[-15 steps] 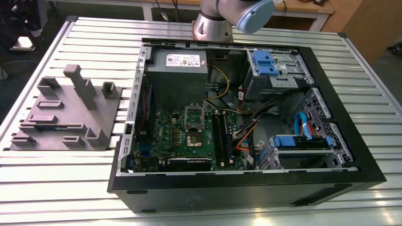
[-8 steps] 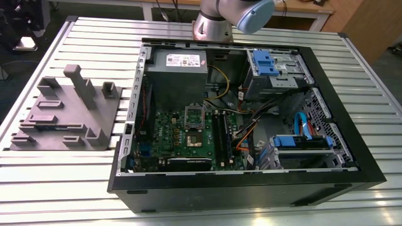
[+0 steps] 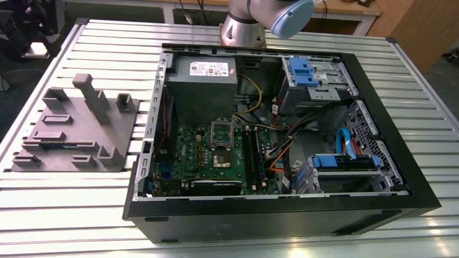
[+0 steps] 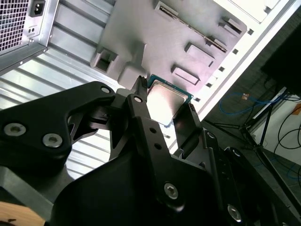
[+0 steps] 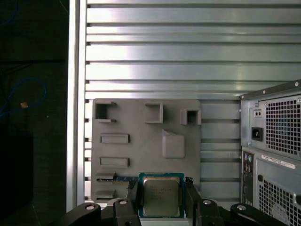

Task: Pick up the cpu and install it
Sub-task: 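Pick up the cpu and move it towards the insertion slot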

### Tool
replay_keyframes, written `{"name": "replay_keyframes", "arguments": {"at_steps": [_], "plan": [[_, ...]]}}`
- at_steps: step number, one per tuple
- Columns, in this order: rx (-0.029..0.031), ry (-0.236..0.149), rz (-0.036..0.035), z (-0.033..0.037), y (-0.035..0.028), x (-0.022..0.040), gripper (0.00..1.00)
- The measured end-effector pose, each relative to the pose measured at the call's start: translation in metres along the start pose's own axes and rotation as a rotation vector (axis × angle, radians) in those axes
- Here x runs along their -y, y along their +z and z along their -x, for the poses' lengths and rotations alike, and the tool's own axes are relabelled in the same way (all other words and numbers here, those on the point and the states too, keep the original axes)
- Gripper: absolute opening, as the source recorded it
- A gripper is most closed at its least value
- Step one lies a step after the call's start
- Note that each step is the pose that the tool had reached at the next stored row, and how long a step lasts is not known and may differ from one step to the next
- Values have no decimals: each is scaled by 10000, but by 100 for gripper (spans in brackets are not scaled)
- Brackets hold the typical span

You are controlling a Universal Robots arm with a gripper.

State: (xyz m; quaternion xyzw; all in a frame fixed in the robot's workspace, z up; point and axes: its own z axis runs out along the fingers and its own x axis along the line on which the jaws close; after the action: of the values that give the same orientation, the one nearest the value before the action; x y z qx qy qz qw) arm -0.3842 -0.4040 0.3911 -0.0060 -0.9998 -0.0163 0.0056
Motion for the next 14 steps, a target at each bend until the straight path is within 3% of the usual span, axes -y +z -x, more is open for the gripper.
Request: {"name": "replay_keyframes", "arguments": {"at_steps": [14], "plan": [[1,-2,1,149,-1,-2,47]]}}
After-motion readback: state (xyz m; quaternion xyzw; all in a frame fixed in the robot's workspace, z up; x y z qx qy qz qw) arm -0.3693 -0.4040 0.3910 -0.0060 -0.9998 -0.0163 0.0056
